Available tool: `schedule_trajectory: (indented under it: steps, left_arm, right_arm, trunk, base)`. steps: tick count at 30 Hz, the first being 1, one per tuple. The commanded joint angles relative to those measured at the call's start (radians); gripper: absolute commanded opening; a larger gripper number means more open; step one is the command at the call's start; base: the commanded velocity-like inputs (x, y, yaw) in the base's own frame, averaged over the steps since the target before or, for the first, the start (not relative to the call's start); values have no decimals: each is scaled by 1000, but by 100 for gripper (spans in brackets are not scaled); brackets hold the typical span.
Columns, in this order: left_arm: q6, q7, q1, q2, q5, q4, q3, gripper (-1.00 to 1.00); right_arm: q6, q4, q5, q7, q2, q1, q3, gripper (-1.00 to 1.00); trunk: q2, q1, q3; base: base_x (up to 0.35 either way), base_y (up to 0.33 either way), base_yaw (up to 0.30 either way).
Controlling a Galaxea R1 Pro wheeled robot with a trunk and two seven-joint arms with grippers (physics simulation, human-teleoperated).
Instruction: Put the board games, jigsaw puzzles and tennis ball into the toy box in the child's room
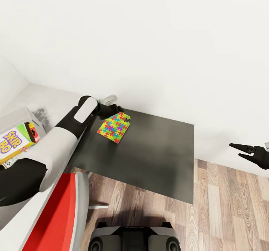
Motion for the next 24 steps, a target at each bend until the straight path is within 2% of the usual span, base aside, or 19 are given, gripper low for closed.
schedule_trajectory:
  steps: [1,10,24]
  left_arm:
    - [0,17,-2,4,11,-1,-2,100]
    - [0,55,-4,22,10,-2,-3,100]
    - [0,68,-4,28,10,-2,-3,100]
  right_arm:
    - [5,0,11,10,0,-1,-1,100]
    - [5,0,11,10,0,-1,-1,100]
    - [5,0,11,10,0,-1,-1,100]
  trunk:
    - [-2,1,-1]
    - [-2,1,-1]
    - [-2,1,-1]
  base:
    - [0,0,0]
    - [0,0,0]
    - [0,0,0]
